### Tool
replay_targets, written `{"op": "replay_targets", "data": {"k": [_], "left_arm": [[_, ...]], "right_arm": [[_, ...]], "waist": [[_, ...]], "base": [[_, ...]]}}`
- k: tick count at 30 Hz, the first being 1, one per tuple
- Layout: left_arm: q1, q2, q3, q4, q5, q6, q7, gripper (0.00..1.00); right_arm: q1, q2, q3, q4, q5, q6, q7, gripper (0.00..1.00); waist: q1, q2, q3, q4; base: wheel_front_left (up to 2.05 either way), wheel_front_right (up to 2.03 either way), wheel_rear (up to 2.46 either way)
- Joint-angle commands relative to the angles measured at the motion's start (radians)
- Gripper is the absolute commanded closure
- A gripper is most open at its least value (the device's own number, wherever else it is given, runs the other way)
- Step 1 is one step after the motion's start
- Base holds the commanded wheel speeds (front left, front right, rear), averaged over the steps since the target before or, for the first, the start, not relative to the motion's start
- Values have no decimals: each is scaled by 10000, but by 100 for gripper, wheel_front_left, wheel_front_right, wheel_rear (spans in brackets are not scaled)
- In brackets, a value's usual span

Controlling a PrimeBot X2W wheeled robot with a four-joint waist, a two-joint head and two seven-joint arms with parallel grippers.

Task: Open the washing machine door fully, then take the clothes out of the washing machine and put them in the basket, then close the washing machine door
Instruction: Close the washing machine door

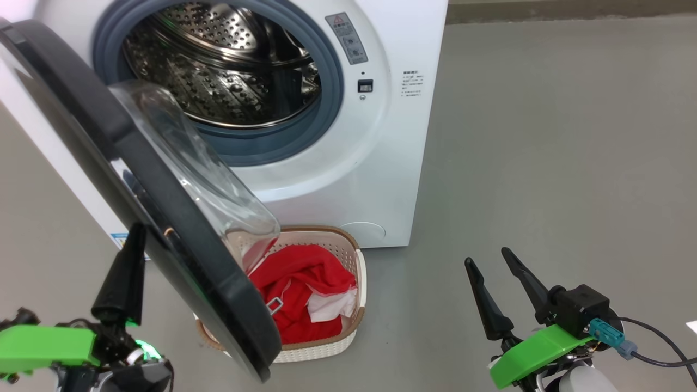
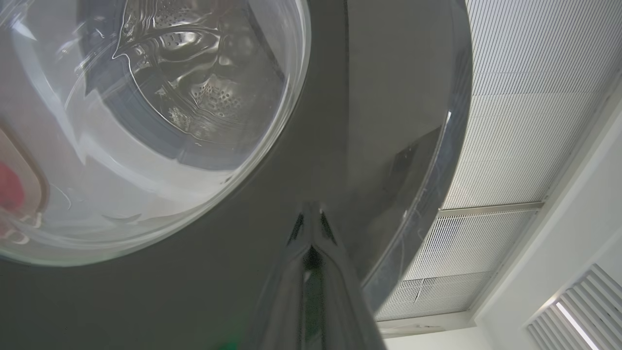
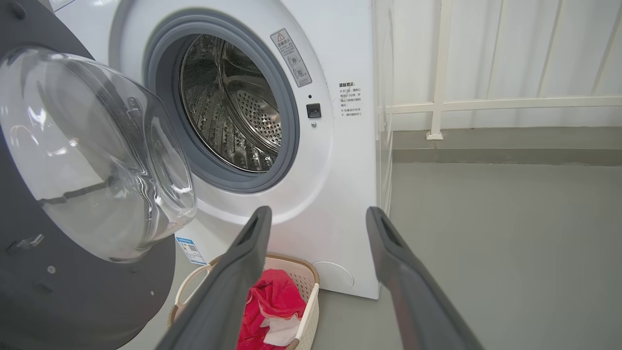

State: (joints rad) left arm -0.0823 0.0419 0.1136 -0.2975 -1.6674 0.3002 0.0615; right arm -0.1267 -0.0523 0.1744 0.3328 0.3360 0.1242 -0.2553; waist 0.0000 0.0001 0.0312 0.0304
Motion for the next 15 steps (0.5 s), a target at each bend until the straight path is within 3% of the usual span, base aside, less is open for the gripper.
{"op": "replay_targets", "data": {"k": [1,15], "left_arm": [[-445,155,226,-274,-98,64,105,100],[-1574,147,-376,218,-127,-212,116,100]], "right_arm": [[-337,20,180,-247,-61,65,-65,0],[-609,20,131,-373,-53,65,-65,0]], "waist": [[0,-1,56,-63],[0,-1,628,-635]], "base": [[0,0,0],[0,0,0]]}}
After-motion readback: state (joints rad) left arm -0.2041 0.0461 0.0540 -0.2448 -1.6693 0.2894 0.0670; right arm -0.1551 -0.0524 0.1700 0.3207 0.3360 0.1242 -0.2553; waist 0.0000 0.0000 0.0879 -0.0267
